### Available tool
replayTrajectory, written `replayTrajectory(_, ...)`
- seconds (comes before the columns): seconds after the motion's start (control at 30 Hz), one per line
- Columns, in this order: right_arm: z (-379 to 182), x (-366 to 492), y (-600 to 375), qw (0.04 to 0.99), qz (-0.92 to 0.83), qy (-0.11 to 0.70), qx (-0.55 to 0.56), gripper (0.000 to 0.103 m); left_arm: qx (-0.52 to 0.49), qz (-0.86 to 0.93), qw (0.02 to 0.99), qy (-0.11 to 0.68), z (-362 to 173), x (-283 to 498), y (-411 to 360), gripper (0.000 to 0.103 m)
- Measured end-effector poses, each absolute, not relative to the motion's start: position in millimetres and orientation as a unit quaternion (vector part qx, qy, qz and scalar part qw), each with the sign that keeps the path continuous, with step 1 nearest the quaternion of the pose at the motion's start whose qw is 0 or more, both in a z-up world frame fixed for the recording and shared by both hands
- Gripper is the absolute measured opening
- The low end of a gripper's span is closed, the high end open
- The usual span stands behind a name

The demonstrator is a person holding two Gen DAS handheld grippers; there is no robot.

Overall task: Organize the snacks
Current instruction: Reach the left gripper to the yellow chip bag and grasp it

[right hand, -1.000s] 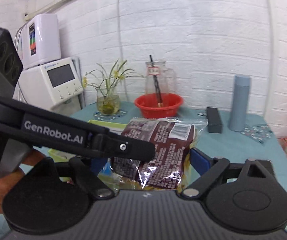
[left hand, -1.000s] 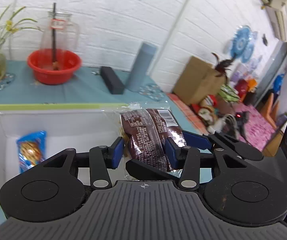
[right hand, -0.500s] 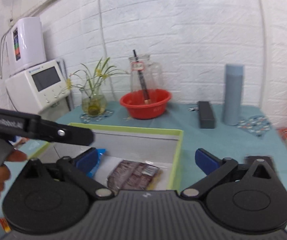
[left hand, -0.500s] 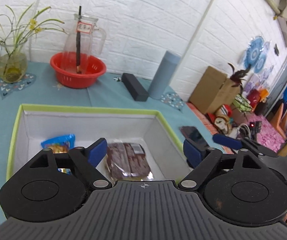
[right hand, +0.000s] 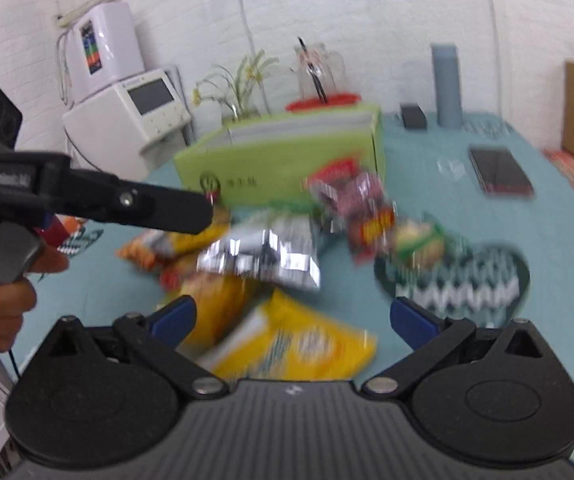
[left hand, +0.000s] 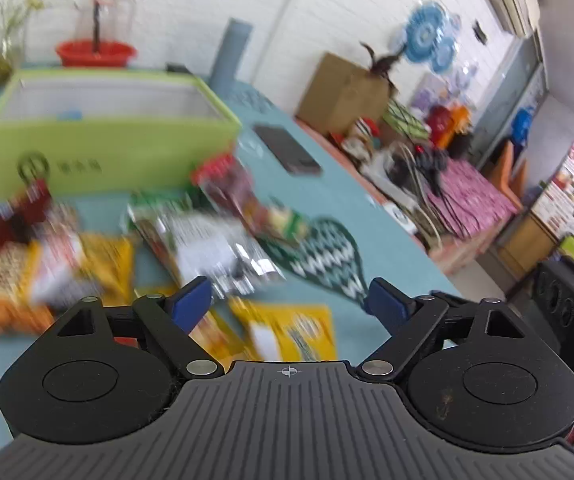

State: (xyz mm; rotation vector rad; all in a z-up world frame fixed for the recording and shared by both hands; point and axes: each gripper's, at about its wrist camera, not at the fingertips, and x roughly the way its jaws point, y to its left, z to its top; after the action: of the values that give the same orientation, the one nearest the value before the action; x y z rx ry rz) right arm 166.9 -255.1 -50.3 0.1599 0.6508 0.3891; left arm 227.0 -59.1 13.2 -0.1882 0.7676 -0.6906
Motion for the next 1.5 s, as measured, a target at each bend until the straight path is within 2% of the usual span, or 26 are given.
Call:
replayTrajectory(0.1,-69.3,147.8,-251.5,0.927,0.167,0.325,0.091,0.102,-0.066,-0.319,0.862,0.388,-4.6,212.7,-77.8,0.064)
replayTrajectory(0.3,-83.0,137.9,-242.9,0.939,0.129,0.310,0.075,0.102,-0.010,-0.288,0.883,0.369,-13.8,194.4,-95.1,0.067)
replayTrajectory(0.4,-93.3,124.2,-250.1,0.952,0.135,0.263,0.085,0.102,-0.024,-0.310,0.875,0.371,-11.2,191.4,-98.6,0.070)
replayTrajectory(0.57,-80.1,130.7,-243.7,0.943,0.103,0.309,0.062,0.102,-0.011,-0.301,0.874,0.382,-17.6,203.4,-107.0,0.068)
replayTrajectory(0.7,-76.6,132.1,-235.8,0.938,0.161,0.297,0.073,0.102,-0.031,-0.293,0.862,0.414,-32.4,219.3,-100.5,0.064)
replayTrajectory(0.93,-82.1,150.9,-225.9,0.937,0.156,0.309,0.042,0.102,-0.049,-0.296,0.847,0.438,-42.1,237.2,-97.2,0.057)
replayTrajectory(0.97,-82.5,149.8,-225.5,0.938,0.158,0.307,0.037,0.101,-0.048,-0.299,0.847,0.437,-42.3,236.4,-96.9,0.055)
replayTrajectory(1.03,-81.9,147.0,-225.4,0.938,0.166,0.302,0.037,0.089,-0.049,-0.310,0.842,0.439,-42.7,233.8,-97.2,0.031)
replayTrajectory(1.07,-80.0,145.4,-225.6,0.938,0.167,0.300,0.039,0.078,-0.053,-0.314,0.840,0.440,-42.2,232.3,-97.7,0.029)
replayTrajectory(1.13,-73.9,141.0,-226.8,0.939,0.164,0.299,0.035,0.072,-0.064,-0.320,0.837,0.439,-38.0,227.7,-98.3,0.019)
replayTrajectory(1.37,-36.5,144.4,-240.3,0.954,0.147,0.258,0.032,0.070,-0.092,-0.359,0.840,0.396,5.4,230.4,-110.0,0.015)
replayTrajectory(1.5,-1.2,184.1,-231.2,0.964,0.154,0.216,-0.015,0.070,-0.103,-0.356,0.861,0.350,43.2,262.1,-103.6,0.015)
